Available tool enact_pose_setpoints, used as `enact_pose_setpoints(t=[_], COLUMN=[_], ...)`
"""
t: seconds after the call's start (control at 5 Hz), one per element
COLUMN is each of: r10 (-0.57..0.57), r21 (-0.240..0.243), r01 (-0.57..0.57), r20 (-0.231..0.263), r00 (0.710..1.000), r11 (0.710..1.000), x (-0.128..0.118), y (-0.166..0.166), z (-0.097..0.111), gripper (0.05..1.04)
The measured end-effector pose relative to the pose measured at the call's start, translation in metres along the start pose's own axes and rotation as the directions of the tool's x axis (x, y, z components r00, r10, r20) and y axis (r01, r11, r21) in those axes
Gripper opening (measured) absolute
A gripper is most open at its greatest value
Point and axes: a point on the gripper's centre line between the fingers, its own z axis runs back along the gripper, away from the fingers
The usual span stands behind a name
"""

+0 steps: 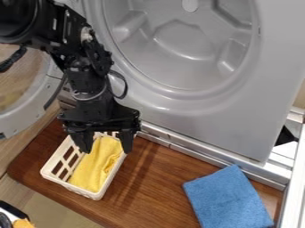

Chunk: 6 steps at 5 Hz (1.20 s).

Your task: Put the yellow towel into the washer

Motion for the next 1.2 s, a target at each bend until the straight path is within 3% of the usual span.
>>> enact_pose_setpoints(t=[0.2, 0.6, 1.0, 1.2], r10=[-0.001, 0.081, 0.153, 0.144], r21=[0.004, 0.056, 0.127, 0.129], r01=[0.001, -0.081, -0.152, -0.145], r20=[-0.015, 0.016, 0.003, 0.02], r00=[1.0, 0.997, 0.988, 0.989], r11=[1.0, 0.995, 0.98, 0.981], x=[-0.002, 0.017, 0.026, 0.028], y=[0.001, 0.035, 0.05, 0.051], z=[-0.003, -0.02, -0.053, -0.064], gripper=[1.0, 1.0, 1.0, 1.0])
